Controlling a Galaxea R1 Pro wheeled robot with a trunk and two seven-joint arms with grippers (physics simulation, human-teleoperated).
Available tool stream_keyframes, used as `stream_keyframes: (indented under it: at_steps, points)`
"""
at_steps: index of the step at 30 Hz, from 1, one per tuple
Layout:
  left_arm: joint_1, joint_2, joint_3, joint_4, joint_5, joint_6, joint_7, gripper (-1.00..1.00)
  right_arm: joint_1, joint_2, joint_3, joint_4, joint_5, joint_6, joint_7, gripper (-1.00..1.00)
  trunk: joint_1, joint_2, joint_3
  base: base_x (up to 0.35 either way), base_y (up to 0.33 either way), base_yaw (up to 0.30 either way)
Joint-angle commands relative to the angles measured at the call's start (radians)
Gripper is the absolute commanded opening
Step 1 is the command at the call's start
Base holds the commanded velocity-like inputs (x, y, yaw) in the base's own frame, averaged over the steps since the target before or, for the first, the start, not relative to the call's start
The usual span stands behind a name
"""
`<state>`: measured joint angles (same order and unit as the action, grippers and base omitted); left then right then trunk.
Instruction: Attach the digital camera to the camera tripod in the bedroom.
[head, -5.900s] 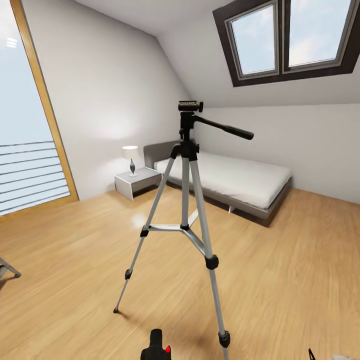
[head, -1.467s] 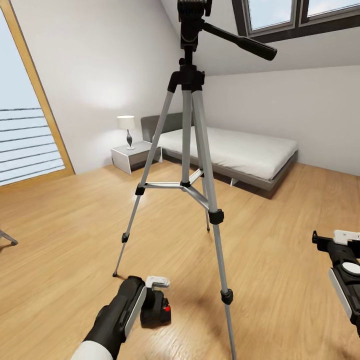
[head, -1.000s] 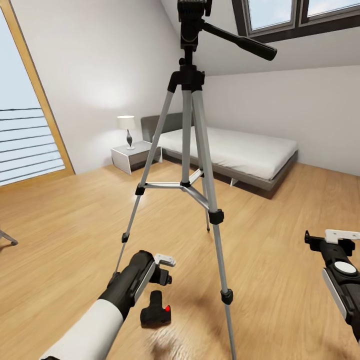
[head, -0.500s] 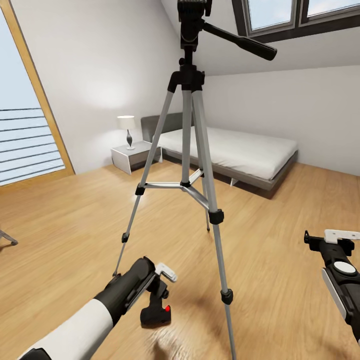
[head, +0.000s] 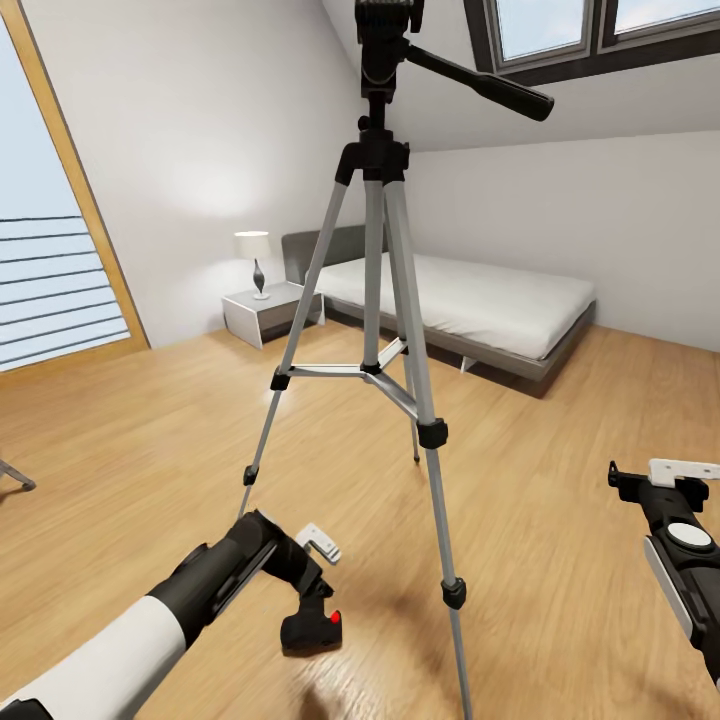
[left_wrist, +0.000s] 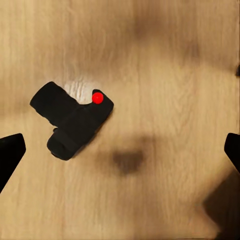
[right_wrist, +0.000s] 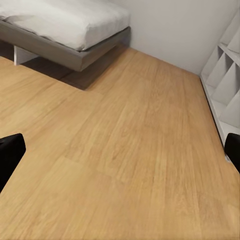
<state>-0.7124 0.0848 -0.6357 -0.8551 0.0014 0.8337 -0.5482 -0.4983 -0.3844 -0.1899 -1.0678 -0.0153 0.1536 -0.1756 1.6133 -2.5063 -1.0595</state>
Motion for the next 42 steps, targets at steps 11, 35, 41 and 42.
stream_keyframes:
  at_steps: [11, 35, 41, 42]
  points:
    - [-0.001, 0.042, -0.004, -0.006, 0.000, -0.008, -0.076, 1.00, 0.000, 0.000, 0.001, -0.002, -0.002, 0.006, -0.004, 1.00, 0.000, 0.000, -0.001, 0.000, 0.000, 0.000]
    - [-0.001, 0.085, -0.009, -0.008, -0.002, -0.006, -0.104, 1.00, 0.000, 0.000, 0.001, -0.002, -0.002, 0.006, -0.004, 1.00, 0.008, -0.005, -0.071, 0.000, 0.000, 0.000]
    - [-0.001, 0.109, -0.013, -0.008, -0.003, -0.010, -0.142, 1.00, 0.000, 0.000, 0.001, -0.002, -0.002, 0.006, -0.004, 1.00, 0.011, -0.006, -0.094, 0.000, 0.000, 0.000]
    - [-0.001, 0.113, -0.015, -0.008, -0.004, -0.011, -0.151, 1.00, 0.000, 0.000, 0.001, -0.002, -0.002, 0.006, -0.004, 1.00, 0.011, -0.006, -0.098, 0.000, 0.000, 0.000]
